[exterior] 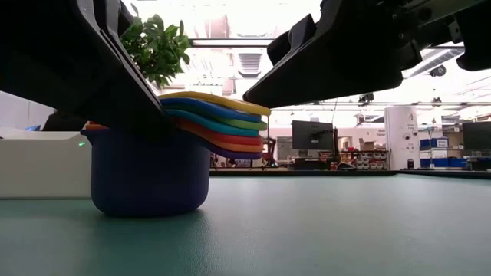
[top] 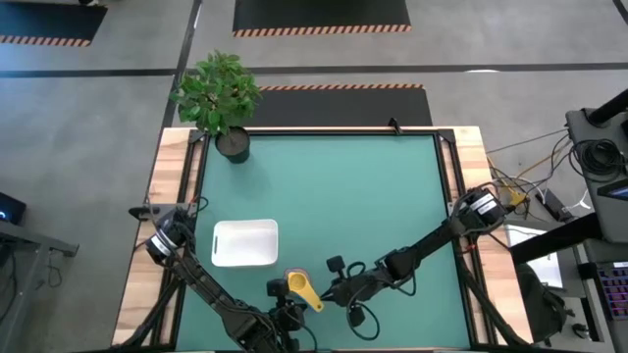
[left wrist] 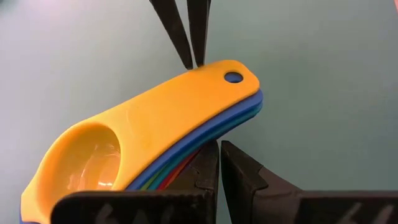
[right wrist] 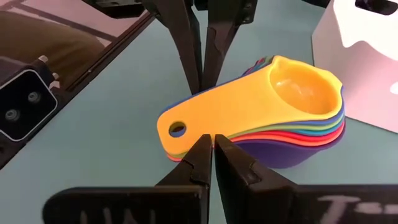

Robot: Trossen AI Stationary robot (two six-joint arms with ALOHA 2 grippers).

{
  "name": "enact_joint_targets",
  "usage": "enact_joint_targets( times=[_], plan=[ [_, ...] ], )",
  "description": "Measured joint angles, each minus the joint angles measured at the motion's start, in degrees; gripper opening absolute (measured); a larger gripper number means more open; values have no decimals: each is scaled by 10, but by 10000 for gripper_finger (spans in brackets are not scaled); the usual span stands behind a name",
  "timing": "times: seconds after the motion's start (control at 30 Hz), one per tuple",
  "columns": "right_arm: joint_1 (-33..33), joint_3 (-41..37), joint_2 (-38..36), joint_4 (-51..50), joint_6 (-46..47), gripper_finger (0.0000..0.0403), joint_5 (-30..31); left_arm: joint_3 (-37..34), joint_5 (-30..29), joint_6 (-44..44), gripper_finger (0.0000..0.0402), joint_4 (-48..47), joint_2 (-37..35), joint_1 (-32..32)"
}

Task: Nest measuring cups in basket
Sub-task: Stack the yellow measuring cup in the top of the purple measuring cup

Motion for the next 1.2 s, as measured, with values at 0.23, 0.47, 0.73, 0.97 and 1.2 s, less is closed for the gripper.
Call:
enact_joint_targets(
  times=[0.23, 0.47, 0.73, 0.97, 1.2],
  plan=[
    [0, 0, 0, 0, 1, 9, 0, 0, 0, 0, 0, 0, 0, 0],
    [0, 0, 0, 3, 2, 9, 5, 0, -1, 0, 0, 0, 0, 0],
    [0, -1, 8, 14, 6, 9, 4, 0, -14, 0, 0, 0, 0, 0],
    [0, -1, 4, 7, -3, 9, 5, 0, -14, -3, 0, -1, 0, 0],
    [0, 0, -19, -28, -3, 9, 5, 1, 15, -5, 0, -13, -11, -4]
  ],
)
